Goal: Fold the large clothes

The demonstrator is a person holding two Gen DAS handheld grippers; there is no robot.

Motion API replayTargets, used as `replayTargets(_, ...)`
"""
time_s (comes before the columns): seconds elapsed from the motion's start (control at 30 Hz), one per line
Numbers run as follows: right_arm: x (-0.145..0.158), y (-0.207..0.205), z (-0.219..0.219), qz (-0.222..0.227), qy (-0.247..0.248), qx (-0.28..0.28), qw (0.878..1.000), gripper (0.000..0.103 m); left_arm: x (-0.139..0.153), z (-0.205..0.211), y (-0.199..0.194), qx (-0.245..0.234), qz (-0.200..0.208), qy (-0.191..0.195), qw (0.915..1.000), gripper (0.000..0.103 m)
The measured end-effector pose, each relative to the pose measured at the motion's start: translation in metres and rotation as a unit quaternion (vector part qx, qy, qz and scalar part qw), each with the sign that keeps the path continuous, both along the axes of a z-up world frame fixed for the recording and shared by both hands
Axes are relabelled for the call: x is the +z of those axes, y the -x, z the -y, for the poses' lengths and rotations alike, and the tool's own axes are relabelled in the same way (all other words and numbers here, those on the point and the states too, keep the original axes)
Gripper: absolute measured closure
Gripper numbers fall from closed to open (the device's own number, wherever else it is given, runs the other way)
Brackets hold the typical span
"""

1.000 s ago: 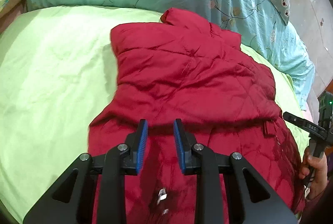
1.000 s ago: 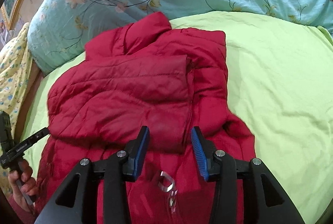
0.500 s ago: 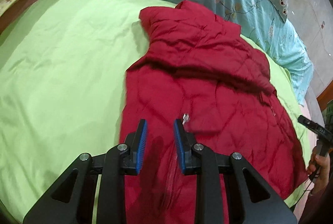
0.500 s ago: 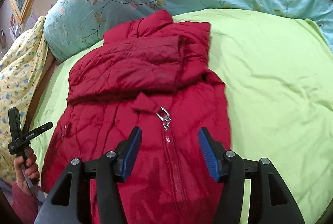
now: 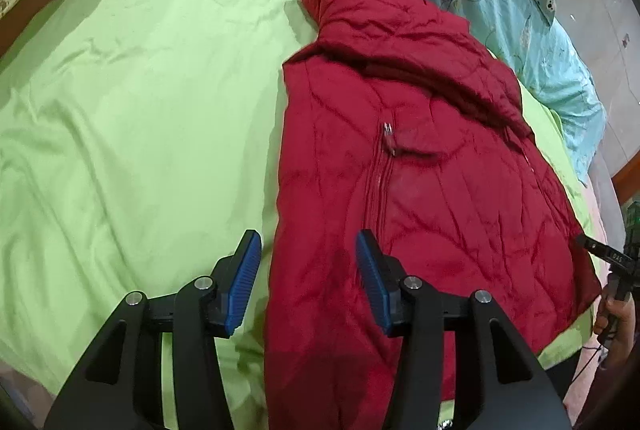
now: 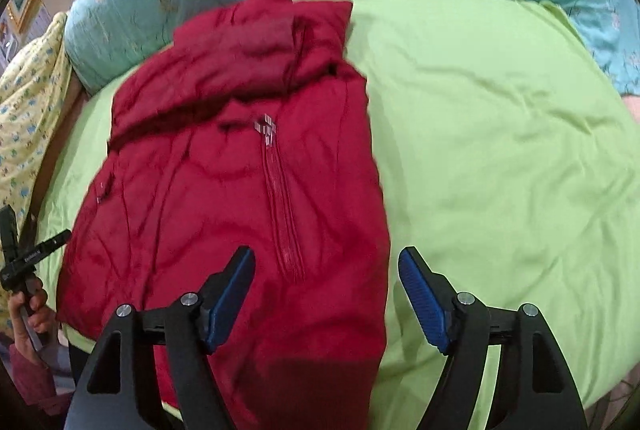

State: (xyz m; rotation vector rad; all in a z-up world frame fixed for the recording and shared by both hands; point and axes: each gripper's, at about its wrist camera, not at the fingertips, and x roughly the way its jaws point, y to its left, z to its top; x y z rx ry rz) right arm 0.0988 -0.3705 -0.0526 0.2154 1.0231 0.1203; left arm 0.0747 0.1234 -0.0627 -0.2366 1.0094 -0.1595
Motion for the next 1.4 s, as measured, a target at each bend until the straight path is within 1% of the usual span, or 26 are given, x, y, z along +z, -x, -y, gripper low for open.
replayTargets(0.1, -0.012, 0.009, -0.001, -0.022, -0.014, 0.008, 1.0, 0.027, 0.0, -0.001, 0.008, -0.004, -0.001, 0.001, 1.0, 0.055)
replayTargets(0.13, -0.015, 0.013, -0.001, -0.028, -0.016, 0.011, 0.999, 0.029, -0.001, -0.001, 0.011, -0.006, -0.002, 0.001, 1.0, 0.055)
replayTargets(0.2, -0.018, 0.019, 0.001, -0.037, -0.021, 0.012, 0.999, 0.034, -0.001, -0.001, 0.014, -0.01, -0.005, -0.002, 0.9999, 0.051)
replayTargets(0.27, -0.02, 0.026, 0.006, -0.044, -0.03, 0.014, 0.998, 0.051, -0.001, -0.003, 0.019, -0.013, -0.006, -0.004, 0.9999, 0.047)
replayTargets(0.33, -0.02, 0.035, 0.013, -0.048, -0.041, 0.016, 0.998, 0.059, -0.003, -0.004, 0.025, -0.018, -0.009, -0.001, 0.9998, 0.045)
replayTargets(0.37, -0.02, 0.039, 0.015, -0.049, -0.048, 0.019, 0.997, 0.061, -0.005, -0.005, 0.027, -0.02, -0.013, 0.003, 0.9997, 0.045)
replayTargets(0.47, -0.02, 0.046, 0.018, -0.046, -0.06, 0.023, 0.997, 0.061, -0.01, -0.006, 0.032, -0.027, -0.024, 0.012, 0.9993, 0.045)
replayTargets(0.53, -0.021, 0.045, 0.018, -0.045, -0.069, 0.022, 0.996, 0.061, -0.013, -0.004, 0.035, -0.033, -0.029, 0.014, 0.9989, 0.042)
replayTargets(0.57, -0.022, 0.045, 0.018, -0.045, -0.073, 0.021, 0.996, 0.058, -0.014, -0.003, 0.036, -0.035, -0.031, 0.014, 0.9988, 0.039)
replayTargets(0.6, -0.023, 0.045, 0.017, -0.045, -0.075, 0.02, 0.996, 0.058, -0.016, -0.002, 0.038, -0.038, -0.032, 0.015, 0.9987, 0.035)
replayTargets(0.67, -0.024, 0.046, 0.013, -0.041, -0.077, 0.025, 0.996, 0.058, -0.02, 0.001, 0.04, -0.049, -0.038, 0.02, 0.9979, 0.032)
replayTargets(0.77, -0.024, 0.046, 0.006, -0.037, -0.069, 0.034, 0.996, 0.058, -0.029, 0.007, 0.041, -0.062, -0.054, 0.026, 0.9963, 0.032)
replayTargets(0.87, -0.023, 0.048, 0.004, -0.034, -0.073, 0.039, 0.996, 0.058, -0.035, 0.012, 0.045, -0.076, -0.061, 0.041, 0.9944, 0.032)
replayTargets(0.9, -0.024, 0.048, 0.004, -0.034, -0.073, 0.039, 0.996, 0.058, -0.035, 0.015, 0.047, -0.082, -0.061, 0.044, 0.9938, 0.034)
replayTargets(0.93, -0.024, 0.049, 0.004, -0.033, -0.074, 0.039, 0.996, 0.059, -0.034, 0.018, 0.049, -0.09, -0.057, 0.044, 0.9933, 0.038)
replayTargets(0.97, -0.023, 0.049, 0.004, -0.031, -0.074, 0.038, 0.996, 0.062, -0.033, 0.021, 0.051, -0.098, -0.053, 0.043, 0.9928, 0.057)
replayTargets(1.0, -0.023, 0.05, 0.003, -0.029, -0.074, 0.038, 0.996, 0.064, -0.031, 0.022, 0.052, -0.104, -0.05, 0.044, 0.9924, 0.07)
replayTargets(1.03, -0.023, 0.051, 0.001, -0.027, -0.074, 0.039, 0.996, 0.069, -0.027, 0.023, 0.053, -0.108, -0.042, 0.043, 0.9924, 0.073)
replayTargets(1.07, -0.02, 0.052, -0.002, -0.023, -0.071, 0.042, 0.996, 0.072, -0.024, 0.023, 0.054, -0.109, -0.037, 0.041, 0.9925, 0.079)
replayTargets(1.1, -0.019, 0.053, -0.003, -0.02, -0.069, 0.045, 0.996, 0.074, -0.021, 0.023, 0.056, -0.111, -0.031, 0.042, 0.9925, 0.081)
replayTargets(1.2, -0.012, 0.056, -0.008, -0.01, -0.068, 0.055, 0.996, 0.077, -0.011, 0.017, 0.059, -0.109, -0.016, 0.044, 0.9929, 0.084)
replayTargets(1.4, -0.002, 0.068, -0.008, 0.007, -0.094, 0.075, 0.993, 0.079, 0.01, 0.002, 0.07, -0.101, 0.012, 0.048, 0.9937, 0.086)
